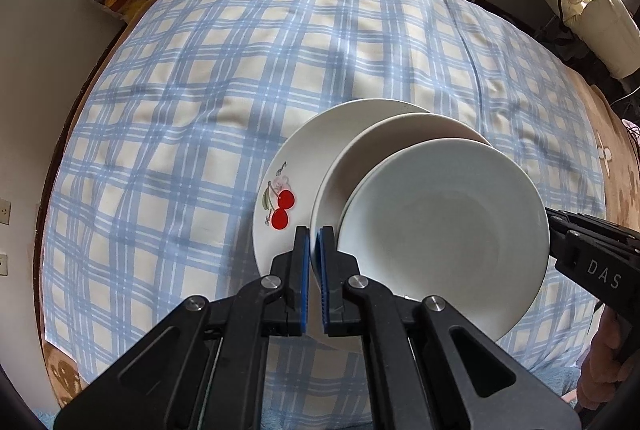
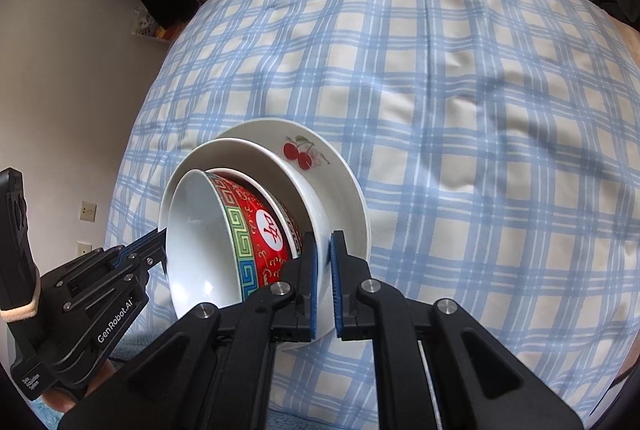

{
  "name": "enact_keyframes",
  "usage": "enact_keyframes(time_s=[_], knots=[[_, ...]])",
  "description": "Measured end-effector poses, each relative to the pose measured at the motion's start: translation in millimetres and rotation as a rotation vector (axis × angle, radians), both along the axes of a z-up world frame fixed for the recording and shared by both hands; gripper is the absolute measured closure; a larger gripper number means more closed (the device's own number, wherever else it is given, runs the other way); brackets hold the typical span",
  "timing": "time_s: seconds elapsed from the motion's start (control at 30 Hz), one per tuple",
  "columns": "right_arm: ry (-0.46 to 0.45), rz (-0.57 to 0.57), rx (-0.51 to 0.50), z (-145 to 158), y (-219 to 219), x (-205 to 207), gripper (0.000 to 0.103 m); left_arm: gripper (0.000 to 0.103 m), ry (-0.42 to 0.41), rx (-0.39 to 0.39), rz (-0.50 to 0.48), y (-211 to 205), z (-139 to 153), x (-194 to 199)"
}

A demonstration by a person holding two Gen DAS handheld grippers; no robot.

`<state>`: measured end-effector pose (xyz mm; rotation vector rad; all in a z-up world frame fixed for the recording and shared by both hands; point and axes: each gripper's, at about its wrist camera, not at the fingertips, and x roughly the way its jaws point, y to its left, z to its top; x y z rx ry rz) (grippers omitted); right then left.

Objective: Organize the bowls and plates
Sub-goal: 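Lower the nested bowls onto the cherry plate stack with both tools, then open both tools and pull them back from the stacked dishes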

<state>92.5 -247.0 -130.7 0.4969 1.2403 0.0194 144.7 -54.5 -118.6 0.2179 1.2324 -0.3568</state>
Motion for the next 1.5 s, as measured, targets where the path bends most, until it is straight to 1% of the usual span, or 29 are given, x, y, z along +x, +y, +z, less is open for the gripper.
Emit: enact_keyframes(time_s=[0.07,0.1,0.13,0.17,0.2,0.3,0.33,0.43,0.47,0.5,0.53,0.57,0.6,0.63,0.7,0.73,0.8,0.83,0.9,0.93,0.97,1.0,1.03,1.07,1.1,1.13,1.27,1.37,1.5], knots=[[-0.008,0.011,-0.006,2.0,0.9,1.1,0.093,0.099,-0.011,0.003,-0.008,0.2,2.0,-0.6],[-0.024,0.013,-0.015,5.3,0.8,1.1,0.093,0.095,-0.03,-0.003,-0.004,1.5,5.6,-1.4],[-0.057,0.008,-0.02,11.3,-0.8,0.0,0.094,0.094,-0.063,-0.011,-0.002,2.8,12.0,-2.5],[-0.101,0.002,-0.001,20.4,-4.4,-1.4,0.093,0.092,-0.086,-0.025,0.002,4.8,17.4,-2.7],[-0.116,-0.002,0.015,26.8,-7.3,-1.8,0.093,0.089,-0.089,-0.03,0.008,6.3,19.9,-1.0],[-0.117,-0.011,-0.001,32.9,-12.4,-4.9,0.093,0.089,-0.058,-0.019,0.038,12.9,16.2,2.8],[-0.119,-0.02,0.005,32.6,-14.2,-7.4,0.093,0.089,-0.058,-0.017,0.041,14.7,16.2,1.2],[-0.11,-0.021,0.009,32.2,-16.8,-14.6,0.091,0.084,-0.073,-0.014,0.028,16.0,21.2,-7.0],[-0.11,-0.021,0.001,34.0,-16.7,-17.0,0.087,0.081,-0.081,-0.013,0.024,15.7,23.5,-9.8],[-0.118,-0.022,-0.006,37.1,-16.7,-19.6,0.078,0.076,-0.094,-0.01,0.022,15.3,27.0,-13.0],[-0.13,-0.022,-0.009,40.7,-16.9,-22.7,0.072,0.073,-0.111,-0.012,0.021,15.8,31.5,-17.0],[-0.146,-0.021,-0.009,44.5,-17.2,-26.2,0.064,0.065,-0.122,-0.015,0.021,16.0,35.5,-20.5],[-0.162,-0.017,-0.01,49.7,-15.5,-30.3,0.06,0.059,-0.138,-0.019,0.02,16.9,40.2,-24.0],[-0.172,-0.015,-0.012,53.9,-14.9,-34.1,0.059,0.056,-0.16,-0.023,0.021,18.3,45.9,-28.5],[-0.206,-0.017,-0.031,65.1,-13.3,-44.2,0.049,0.049,-0.211,-0.016,0.022,20.4,57.2,-37.3],[-0.225,-0.017,-0.041,70.3,-12.9,-49.0,0.046,0.047,-0.235,-0.017,0.021,21.9,63.1,-41.9],[-0.273,-0.015,-0.066,83.8,-10.3,-60.7,0.039,0.035,-0.276,-0.036,0.018,26.2,75.5,-53.1],[-0.29,-0.015,-0.075,89.1,-9.3,-65.2,0.037,0.031,-0.291,-0.044,0.022,28.6,80.3,-57.5],[-0.324,-0.015,-0.096,100.3,-7.2,-75.8,0.029,0.019,-0.332,-0.055,0.035,35.2,90.7,-68.5],[-0.344,-0.011,-0.113,106.5,-5.0,-81.8,0.026,0.017,-0.348,-0.06,0.04,38.1,94.9,-73.4],[-0.362,-0.009,-0.129,110.9,-2.6,-86.7,0.021,0.014,-0.365,-0.065,0.045,41.6,99.3,-78.9],[-0.389,-0.007,-0.155,116.8,1.0,-94.2,0.015,0.013,-0.387,-0.07,0.05,45.6,104.0,-85.0],[-0.411,-0.008,-0.173,121.2,3.7,-100.0,0.012,0.013,-0.407,-0.071,0.053,48.7,107.5,-90.1],[-0.436,-0.008,-0.193,126.1,6.9,-106.8,0.006,0.012,-0.43,-0.071,0.056,52.3,111.1,-95.9],[-0.455,-0.011,-0.207,130.3,9.1,-112.4,0.002,0.012,-0.457,-0.067,0.061,55.5,115.1,-101.5],[-0.469,-0.012,-0.214,133.3,11.0,-117.3,0.0,0.011,-0.482,-0.062,0.066,58.5,118.3,-106.3],[-0.519,-0.025,-0.236,141.8,17.2,-136.7,0.0,0.011,-0.564,-0.06,0.078,68.9,127.6,-123.2],[-0.547,-0.027,-0.278,144.1,24.0,-146.8,0.0,0.011,-0.59,-0.089,0.078,75.4,132.2,-132.7],[-0.58,-0.053,-0.333,144.3,27.4,-160.2,0.0,0.011,-0.669,-0.054,0.077,77.0,134.6,-148.3]])
